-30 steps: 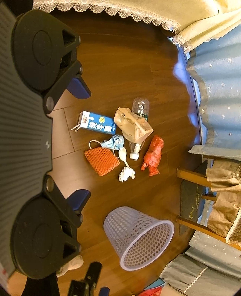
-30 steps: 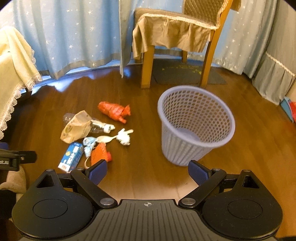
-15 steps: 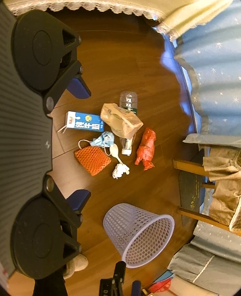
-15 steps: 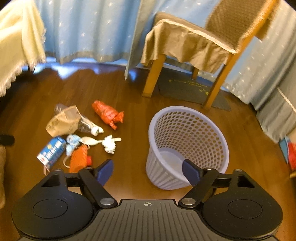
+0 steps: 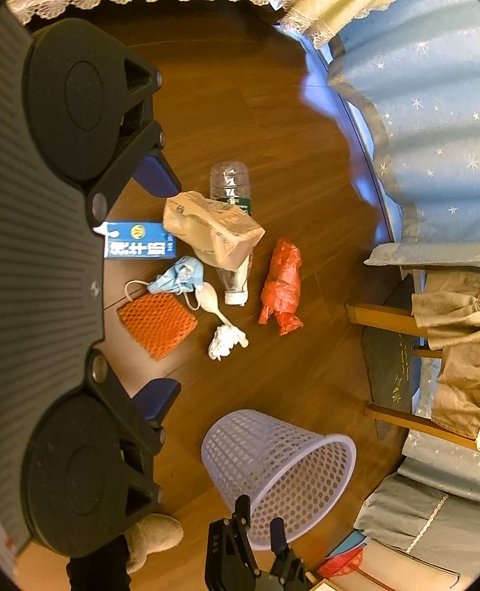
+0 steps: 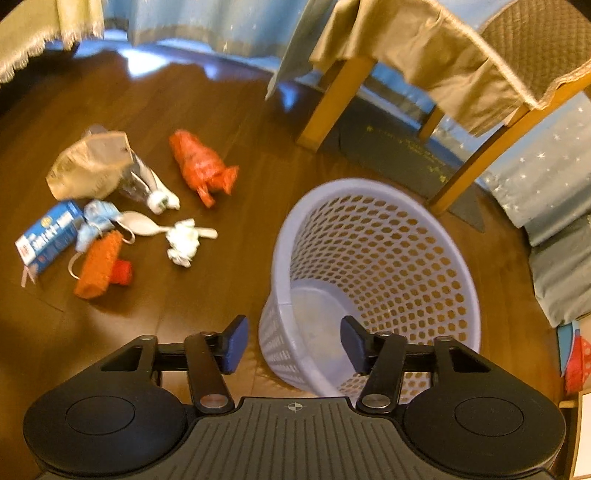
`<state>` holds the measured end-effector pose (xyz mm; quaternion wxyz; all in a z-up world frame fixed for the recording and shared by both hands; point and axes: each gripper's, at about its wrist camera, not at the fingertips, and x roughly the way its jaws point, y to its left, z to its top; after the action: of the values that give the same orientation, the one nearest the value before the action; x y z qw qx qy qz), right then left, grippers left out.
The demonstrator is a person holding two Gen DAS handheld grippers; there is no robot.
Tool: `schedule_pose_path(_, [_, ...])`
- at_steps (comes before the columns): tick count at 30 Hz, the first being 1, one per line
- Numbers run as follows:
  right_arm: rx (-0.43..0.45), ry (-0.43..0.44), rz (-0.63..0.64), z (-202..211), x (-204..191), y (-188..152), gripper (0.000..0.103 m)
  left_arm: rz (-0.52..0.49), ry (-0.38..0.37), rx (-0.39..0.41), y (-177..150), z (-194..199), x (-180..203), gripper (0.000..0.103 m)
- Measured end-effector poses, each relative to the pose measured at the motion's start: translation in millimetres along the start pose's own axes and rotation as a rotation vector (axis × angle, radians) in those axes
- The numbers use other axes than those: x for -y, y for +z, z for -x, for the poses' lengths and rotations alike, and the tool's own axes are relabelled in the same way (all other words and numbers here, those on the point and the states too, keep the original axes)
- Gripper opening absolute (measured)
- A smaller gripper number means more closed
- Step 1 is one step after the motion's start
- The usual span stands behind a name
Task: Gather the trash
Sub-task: 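Grasp the rim of the lavender mesh basket with the right gripper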
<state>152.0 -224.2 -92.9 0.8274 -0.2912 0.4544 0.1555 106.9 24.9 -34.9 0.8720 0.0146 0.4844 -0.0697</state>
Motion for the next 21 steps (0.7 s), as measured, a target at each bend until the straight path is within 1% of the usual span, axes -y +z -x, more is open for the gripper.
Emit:
schedule_pose_path(2, [-0.022,-0.001,-0.001,-13,3,1,0.043,0.003,0.000,-0.008,1,-6,-2,0.102])
schedule_pose_path(8, [-0.050,-0.001,0.036,-32,-2,3,0.037,0.009,-0.034,-0.041,0,-16,3,0.102])
schedule_pose_path(11, [-0.050,-0.006,0.052,-36,-6,4,0.035,0.009,-0.046,-0.039,1,-18,6,0.102])
schedule_pose_path(15, [-0.035,-0.030,0.087,-37,-13,1,0.033,-0.004,-0.036,-0.029,-2,-18,6,0.102])
schedule_pose_path(18, [-0.043,-0.038,0.084,-41,-13,-2,0.028,0.011,-0.038,-0.052,-3,-22,5,0.102])
schedule_pose_path(20, [-0.048,-0.040,0.076,-42,-12,-2,0.020,0.020,-0.043,-0.055,-3,-22,5,0.102])
schedule_pose_path(21, [-0.049,-0.042,0.072,-42,-11,-2,0.020,0.017,-0.042,-0.052,-2,-22,5,0.102])
